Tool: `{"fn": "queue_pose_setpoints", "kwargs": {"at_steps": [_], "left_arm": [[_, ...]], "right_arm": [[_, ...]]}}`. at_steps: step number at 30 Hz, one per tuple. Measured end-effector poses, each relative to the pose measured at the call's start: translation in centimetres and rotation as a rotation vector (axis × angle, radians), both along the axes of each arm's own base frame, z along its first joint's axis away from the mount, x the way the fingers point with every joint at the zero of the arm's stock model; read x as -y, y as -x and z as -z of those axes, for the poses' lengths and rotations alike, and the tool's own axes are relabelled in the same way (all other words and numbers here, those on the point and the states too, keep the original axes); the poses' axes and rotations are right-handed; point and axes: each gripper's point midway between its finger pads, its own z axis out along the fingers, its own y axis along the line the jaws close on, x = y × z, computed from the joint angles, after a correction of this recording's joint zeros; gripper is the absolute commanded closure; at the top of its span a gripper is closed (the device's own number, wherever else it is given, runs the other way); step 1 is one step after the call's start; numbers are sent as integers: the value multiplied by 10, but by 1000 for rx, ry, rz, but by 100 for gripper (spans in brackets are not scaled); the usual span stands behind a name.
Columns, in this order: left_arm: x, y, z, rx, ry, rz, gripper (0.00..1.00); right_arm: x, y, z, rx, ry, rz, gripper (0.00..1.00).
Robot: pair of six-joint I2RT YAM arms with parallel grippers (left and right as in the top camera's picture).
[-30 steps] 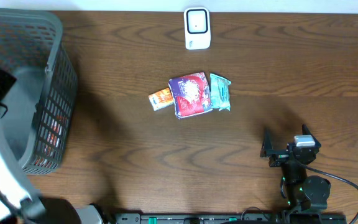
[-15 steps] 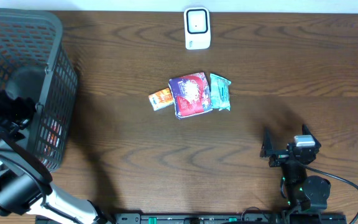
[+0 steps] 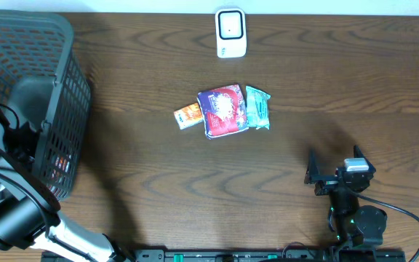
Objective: Scan the item barcode
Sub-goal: 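Grasp a second orange snack pack in the basket with the left gripper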
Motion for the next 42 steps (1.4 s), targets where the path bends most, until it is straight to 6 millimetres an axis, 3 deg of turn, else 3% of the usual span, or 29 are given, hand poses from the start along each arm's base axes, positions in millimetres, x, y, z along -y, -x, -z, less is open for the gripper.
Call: {"fn": "queue_pose_setpoints", "kwargs": {"at_steps": [3,4,10,12,15,16,24,28,31,34,38,42], "left_arm": [[-1,3,8,-10,-16,-6,25],[-2,5,11,-19,-23,-18,40],[-9,12,22,-53,-83,-64,44],[-10,12,22,-53,-99,-81,55],[-13,13,24,-54,-122,-93,89],[-14,13,24,-54,-128,-102,92],[-17,10,22,-52,-143,-165,93],[-22,1,12,-36,-149,-209,93],[-33,-13,-10,11,-174,-227,93],[-46,-31,-51,111,-235,-244,93],[-58,-54,-158,432,-399,-270,93],[-44,-58,-230,673,-441,-313,93]], "right_arm": [[0,0,0,0,0,0,1],[0,0,0,0,0,0,1],[0,0,0,0,0,0,1],[0,0,0,0,0,0,1],[0,0,0,0,0,0,1],[0,0,0,0,0,0,1],[0,0,0,0,0,0,1],[0,0,0,0,0,0,1],[0,0,0,0,0,0,1],[0,0,0,0,0,0,1],[0,0,0,0,0,0,1],[0,0,0,0,0,0,1]]}}
